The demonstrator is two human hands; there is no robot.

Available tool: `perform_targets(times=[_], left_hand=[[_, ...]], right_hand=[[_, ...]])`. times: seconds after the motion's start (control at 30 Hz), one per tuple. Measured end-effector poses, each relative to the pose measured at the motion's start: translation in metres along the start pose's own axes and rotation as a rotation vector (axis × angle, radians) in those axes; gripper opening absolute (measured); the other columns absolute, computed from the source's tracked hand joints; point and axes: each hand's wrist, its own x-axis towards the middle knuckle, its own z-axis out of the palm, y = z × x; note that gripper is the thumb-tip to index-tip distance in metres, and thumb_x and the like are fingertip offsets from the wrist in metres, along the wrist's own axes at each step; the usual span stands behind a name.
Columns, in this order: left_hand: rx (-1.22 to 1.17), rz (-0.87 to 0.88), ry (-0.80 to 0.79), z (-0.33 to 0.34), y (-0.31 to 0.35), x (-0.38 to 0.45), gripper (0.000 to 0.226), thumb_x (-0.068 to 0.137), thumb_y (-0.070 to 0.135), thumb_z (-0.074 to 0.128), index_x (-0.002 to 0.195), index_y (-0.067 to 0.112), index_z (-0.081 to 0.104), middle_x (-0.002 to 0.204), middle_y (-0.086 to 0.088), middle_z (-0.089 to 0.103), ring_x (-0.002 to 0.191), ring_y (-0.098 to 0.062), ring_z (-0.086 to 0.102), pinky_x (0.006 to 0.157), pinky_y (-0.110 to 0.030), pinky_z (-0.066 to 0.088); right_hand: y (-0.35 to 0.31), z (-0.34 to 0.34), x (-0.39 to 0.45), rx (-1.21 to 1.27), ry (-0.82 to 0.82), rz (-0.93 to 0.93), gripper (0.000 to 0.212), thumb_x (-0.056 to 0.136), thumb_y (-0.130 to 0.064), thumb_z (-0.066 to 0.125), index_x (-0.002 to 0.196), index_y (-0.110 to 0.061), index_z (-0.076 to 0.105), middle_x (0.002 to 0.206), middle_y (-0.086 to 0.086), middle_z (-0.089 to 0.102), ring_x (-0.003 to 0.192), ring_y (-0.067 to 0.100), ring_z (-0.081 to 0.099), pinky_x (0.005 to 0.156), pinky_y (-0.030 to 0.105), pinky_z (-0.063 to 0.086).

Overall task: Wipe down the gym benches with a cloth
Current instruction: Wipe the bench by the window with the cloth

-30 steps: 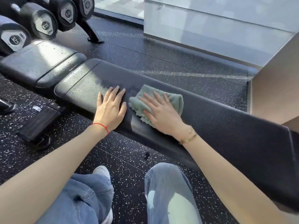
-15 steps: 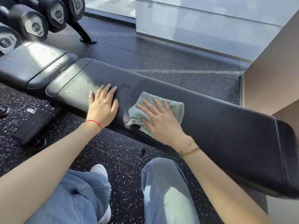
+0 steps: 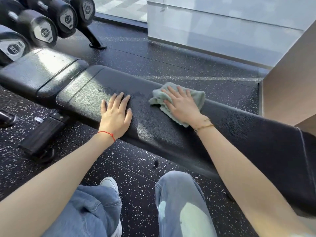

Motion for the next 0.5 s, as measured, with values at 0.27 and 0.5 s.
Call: perform_targets(times=[0.27, 0.5], left_hand=[[0.002, 0.017, -0.047, -0.001, -0.007, 0.002, 0.054, 0.101, 0.034, 0.032, 0.154, 0.024, 0.022, 0.162, 0.0, 0.018, 0.151, -0.019, 0.005, 0.121, -0.051, -0.001], [0.003, 0.002, -0.032, -0.002, -0.003, 0.001, 0.054, 0.101, 0.035, 0.033, 0.154, 0.025, 0.023, 0.162, 0.001, 0.018, 0.151, -0.019, 0.005, 0.121, -0.05, -0.001]], right_hand=[[-0.04, 0.024, -0.065, -0.051, 0.006, -0.312, 0.056, 0.1, -0.052, 0.014, 0.154, -0.039, 0.008, 0.162, -0.014, 0.005, 0.15, 0.017, -0.009, 0.122, 0.042, -0.009], [0.025, 0.001, -0.02, -0.018, 0.04, -0.062, 0.052, 0.103, -0.048, 0.016, 0.154, -0.039, 0.009, 0.162, -0.015, 0.004, 0.151, 0.016, -0.005, 0.122, 0.043, -0.005]])
